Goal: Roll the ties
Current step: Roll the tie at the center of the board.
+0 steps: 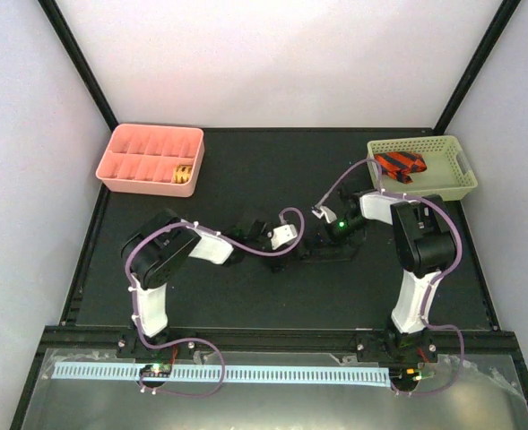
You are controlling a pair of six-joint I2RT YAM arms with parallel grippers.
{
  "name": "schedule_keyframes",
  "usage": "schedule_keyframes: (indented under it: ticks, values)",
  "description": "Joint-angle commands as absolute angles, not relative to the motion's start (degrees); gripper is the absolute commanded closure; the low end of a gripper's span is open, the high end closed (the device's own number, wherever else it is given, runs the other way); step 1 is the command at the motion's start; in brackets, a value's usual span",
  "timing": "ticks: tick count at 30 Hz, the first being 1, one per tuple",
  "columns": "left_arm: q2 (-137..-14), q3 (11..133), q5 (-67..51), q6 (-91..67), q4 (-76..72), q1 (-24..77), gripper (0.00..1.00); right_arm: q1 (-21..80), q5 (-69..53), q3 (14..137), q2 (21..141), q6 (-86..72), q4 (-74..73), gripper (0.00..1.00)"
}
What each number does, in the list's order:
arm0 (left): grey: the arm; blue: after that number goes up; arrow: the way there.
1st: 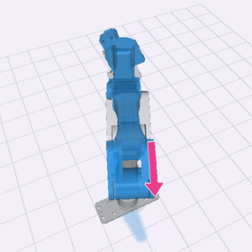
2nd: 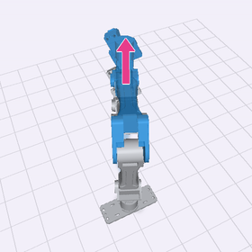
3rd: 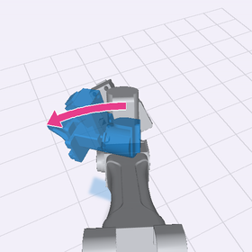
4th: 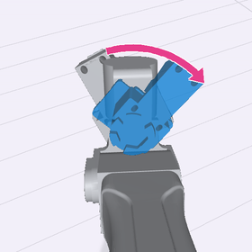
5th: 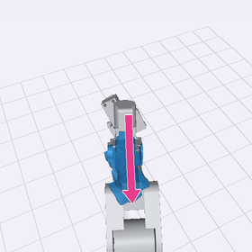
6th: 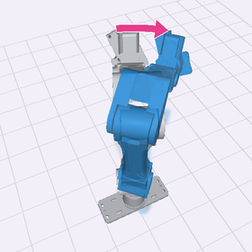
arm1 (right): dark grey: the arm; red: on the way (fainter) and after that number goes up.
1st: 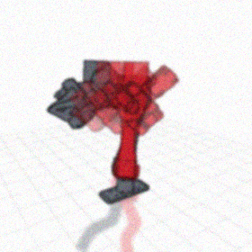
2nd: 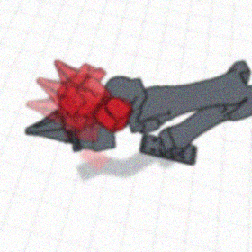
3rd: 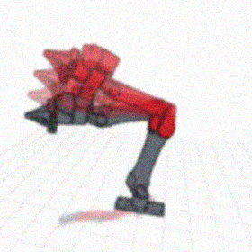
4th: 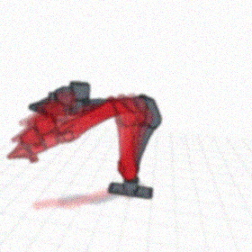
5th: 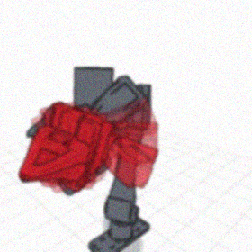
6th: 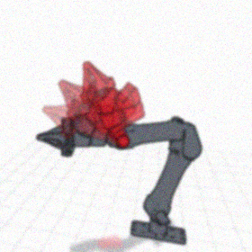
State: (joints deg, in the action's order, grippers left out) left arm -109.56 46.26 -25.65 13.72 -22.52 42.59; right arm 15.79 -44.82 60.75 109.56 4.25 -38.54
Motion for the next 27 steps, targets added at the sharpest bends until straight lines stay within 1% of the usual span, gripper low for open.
schedule_keyframes:
  ticks: [1,9,17,19,21,24,26,27]
  values:
    - [-109.0,42.0,-31.6,12.3,-33.4,41.8,0.09,14.8,-39.0,57.6,110.1,5.2,-37.7,0.98]
    - [-115.5,43.4,-37.8,9.7,-44.1,41.8,0.07,14.7,-38.5,56.3,110.5,4.6,-36.1,0.98]
    - [-118.9,47.0,-37.2,9.0,-43.2,42.6,0.07,14.7,-39.0,55.7,111.1,4.7,-35.7,0.98]
    - [-119.5,47.9,-36.9,9.5,-42.4,42.7,0.11,14.6,-39.5,56.0,111.5,4.7,-35.8,0.98]
    - [-119.8,49.1,-35.7,10.3,-40.6,42.7,0.17,14.7,-39.9,56.3,111.6,4.8,-36.0,0.98]
    - [-118.8,49.5,-33.6,12.9,-36.9,42.7,0.31,14.7,-40.9,57.1,111.6,5.0,-36.5,0.98]
    - [-117.3,49.1,-33.4,15.3,-33.2,42.8,0.37,14.7,-41.4,58.0,111.5,5.1,-36.8,0.98]
    - [-116.5,48.8,-33.1,16.5,-31.4,42.9,0.42,14.6,-41.9,58.5,111.3,5.2,-37.0,0.98]
